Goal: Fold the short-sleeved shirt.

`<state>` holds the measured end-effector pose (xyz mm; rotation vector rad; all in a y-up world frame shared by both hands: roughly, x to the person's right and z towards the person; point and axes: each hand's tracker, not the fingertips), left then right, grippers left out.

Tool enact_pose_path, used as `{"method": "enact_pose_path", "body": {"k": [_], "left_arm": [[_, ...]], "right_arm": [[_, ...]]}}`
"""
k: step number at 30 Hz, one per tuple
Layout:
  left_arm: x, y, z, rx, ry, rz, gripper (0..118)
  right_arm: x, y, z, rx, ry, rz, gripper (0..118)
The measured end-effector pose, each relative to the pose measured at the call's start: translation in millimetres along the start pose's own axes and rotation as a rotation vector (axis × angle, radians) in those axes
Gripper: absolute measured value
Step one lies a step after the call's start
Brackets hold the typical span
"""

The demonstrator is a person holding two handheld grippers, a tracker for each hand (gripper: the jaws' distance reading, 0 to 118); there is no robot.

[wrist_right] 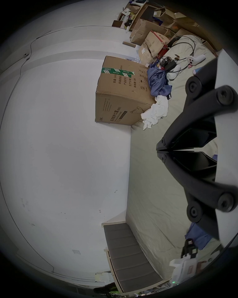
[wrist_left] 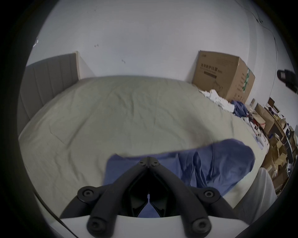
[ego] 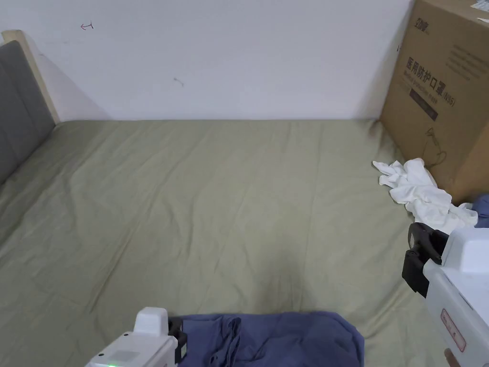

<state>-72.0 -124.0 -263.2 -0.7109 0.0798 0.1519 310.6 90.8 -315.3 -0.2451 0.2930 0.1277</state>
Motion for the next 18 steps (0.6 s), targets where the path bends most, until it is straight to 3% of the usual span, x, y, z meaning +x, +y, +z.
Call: {"method": "enact_pose_path", "body": {"k": [7,18], "left_arm": [[46,-37,-29,-0.137,-0.054,-0.096,0],[95,-36,-28,-0.13,-0.125,-0.151,0]], "right_arm": [[10,-11,-4,-0.034,-0.015,-0.003,0],[13,-11,-2,-0.041,-0.032,-0.008,0]]}}
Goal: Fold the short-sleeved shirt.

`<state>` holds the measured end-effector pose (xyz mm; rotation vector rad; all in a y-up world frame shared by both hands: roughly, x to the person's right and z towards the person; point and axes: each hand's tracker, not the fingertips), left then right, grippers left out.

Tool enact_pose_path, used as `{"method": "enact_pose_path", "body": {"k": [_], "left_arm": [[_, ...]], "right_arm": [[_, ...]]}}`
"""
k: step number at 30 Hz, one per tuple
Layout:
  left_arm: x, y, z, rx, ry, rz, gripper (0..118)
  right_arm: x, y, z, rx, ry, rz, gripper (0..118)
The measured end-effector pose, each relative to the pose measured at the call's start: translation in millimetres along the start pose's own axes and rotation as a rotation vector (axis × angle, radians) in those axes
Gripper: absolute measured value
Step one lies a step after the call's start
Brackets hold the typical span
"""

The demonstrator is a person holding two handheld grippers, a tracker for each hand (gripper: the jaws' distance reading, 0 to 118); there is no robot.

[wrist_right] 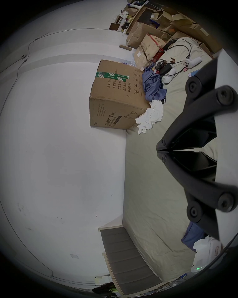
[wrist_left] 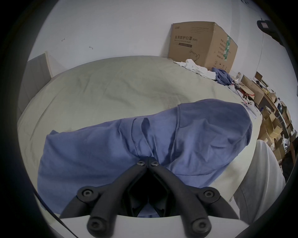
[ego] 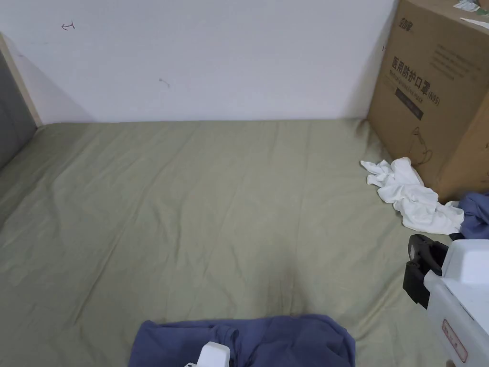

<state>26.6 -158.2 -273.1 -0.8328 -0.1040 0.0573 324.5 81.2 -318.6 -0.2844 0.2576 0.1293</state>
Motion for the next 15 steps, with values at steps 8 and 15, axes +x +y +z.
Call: {"method": "enact_pose_path", "body": {"k": [8,15], "left_arm": [[-65,45,70,0.118,-0.222,0.204,0],[-171,63,99,0.082,-0.306,0.372,7]], "right_arm": [[-9,5,-1,0.007,0.024,0.016,0],[-18,7,-8,0.009,0.034,0.016,0]]}}
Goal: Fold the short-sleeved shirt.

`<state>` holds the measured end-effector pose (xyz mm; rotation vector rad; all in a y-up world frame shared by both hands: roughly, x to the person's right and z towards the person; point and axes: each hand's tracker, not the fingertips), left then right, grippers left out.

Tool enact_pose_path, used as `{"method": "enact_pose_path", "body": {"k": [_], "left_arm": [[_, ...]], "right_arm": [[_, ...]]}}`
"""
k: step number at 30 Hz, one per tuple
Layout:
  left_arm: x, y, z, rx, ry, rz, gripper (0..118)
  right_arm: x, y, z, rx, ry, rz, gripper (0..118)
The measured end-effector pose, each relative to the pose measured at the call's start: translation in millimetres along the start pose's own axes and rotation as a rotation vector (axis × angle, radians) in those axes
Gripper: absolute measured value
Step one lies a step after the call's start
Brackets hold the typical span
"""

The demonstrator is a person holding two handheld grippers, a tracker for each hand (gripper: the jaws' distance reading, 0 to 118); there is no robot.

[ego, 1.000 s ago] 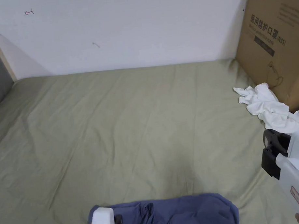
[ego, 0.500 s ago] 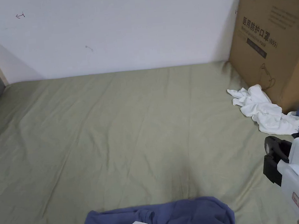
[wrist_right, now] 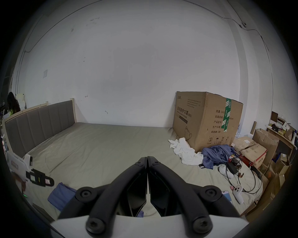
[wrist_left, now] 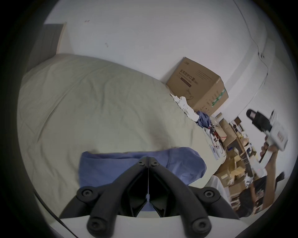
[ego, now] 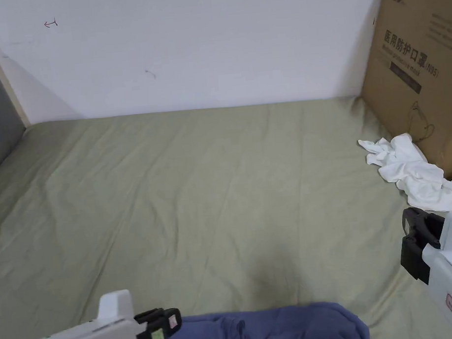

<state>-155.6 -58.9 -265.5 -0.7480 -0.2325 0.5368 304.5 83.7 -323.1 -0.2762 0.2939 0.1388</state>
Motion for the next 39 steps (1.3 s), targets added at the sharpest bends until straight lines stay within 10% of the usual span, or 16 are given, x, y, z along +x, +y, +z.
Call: {"method": "enact_pose_path", "body": {"k": [5,11,23,39], "left_arm": [[-56,3,4,-0.088,0.082,0.143,87],[-93,-13,-15,-0.167,0.092,0.19,91],[-105,-36,-49,-0.198,0.07,0.239,16],[-78,6,36,-0.102,0.285,0.112,7]], "right_arm": [[-7,-2,-7,-0.017,0.008,0.006,0],[-14,-7,-15,-0.046,0.013,0.021,0],[-14,-11,-20,-0.077,0.002,0.031,0],[-8,3,-11,-0.013,0.014,0.005,0]]}}
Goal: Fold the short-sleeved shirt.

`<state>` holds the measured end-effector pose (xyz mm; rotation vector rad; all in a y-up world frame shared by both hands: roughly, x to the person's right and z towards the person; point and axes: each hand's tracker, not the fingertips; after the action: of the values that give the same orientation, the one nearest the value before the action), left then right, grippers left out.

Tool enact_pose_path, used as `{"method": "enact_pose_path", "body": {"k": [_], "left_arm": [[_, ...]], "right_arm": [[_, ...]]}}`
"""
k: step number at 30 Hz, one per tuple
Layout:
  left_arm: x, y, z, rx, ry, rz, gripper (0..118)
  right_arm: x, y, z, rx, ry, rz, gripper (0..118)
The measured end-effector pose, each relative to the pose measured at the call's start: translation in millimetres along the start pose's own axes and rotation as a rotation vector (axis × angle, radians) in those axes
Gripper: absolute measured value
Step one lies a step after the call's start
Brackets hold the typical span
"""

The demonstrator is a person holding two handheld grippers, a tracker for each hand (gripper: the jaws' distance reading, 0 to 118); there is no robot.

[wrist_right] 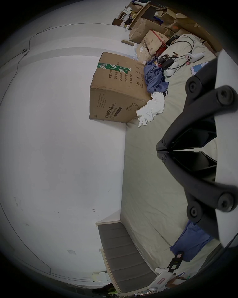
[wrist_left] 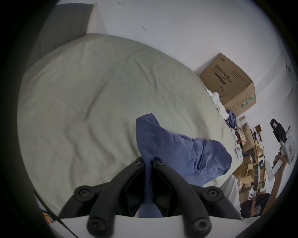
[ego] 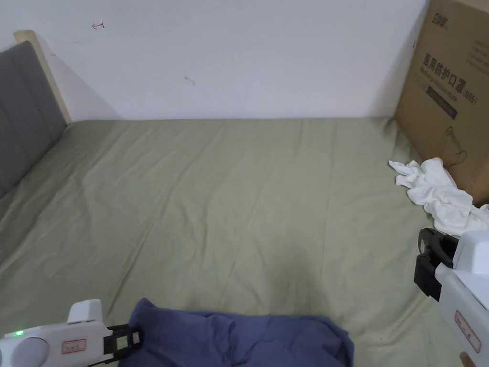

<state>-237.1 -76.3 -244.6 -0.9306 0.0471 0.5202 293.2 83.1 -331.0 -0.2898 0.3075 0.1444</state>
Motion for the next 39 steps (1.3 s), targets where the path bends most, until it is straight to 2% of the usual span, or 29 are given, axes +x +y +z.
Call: {"method": "enact_pose_path", "body": {"k": [6,11,13,18,27,29,31,32,34,38,39], "left_arm": [[-1,17,41,0.024,0.089,-0.035,7],[69,28,54,0.021,0.039,-0.058,7],[106,31,47,0.01,-0.003,-0.106,7],[179,30,3,-0.085,-0.074,-0.213,7],[268,-13,-111,-0.237,-0.034,-0.333,7],[274,-24,-136,-0.287,-0.05,-0.296,7],[278,-39,-158,-0.325,-0.004,-0.247,7],[280,-45,-165,-0.318,0.02,-0.267,8],[287,-55,-173,-0.303,0.058,-0.294,20],[298,-57,-161,-0.267,-0.042,-0.264,69],[301,-53,-152,-0.259,-0.061,-0.264,74]], "right_arm": [[0,1,3,0.028,0.037,-0.021,0],[2,-1,4,0.033,0.062,-0.032,0],[7,-3,4,0.033,0.069,-0.04,0],[17,-4,10,0.037,0.056,-0.043,0],[37,-15,21,0.017,0.002,-0.046,0],[41,-17,22,0.009,-0.006,-0.048,0],[43,-19,24,0.0,-0.01,-0.047,0],[43,-19,25,-0.001,-0.014,-0.045,0],[45,-20,25,-0.004,-0.019,-0.042,0],[49,-20,28,-0.009,-0.032,-0.047,0],[49,-19,28,-0.007,-0.035,-0.047,0]]}}
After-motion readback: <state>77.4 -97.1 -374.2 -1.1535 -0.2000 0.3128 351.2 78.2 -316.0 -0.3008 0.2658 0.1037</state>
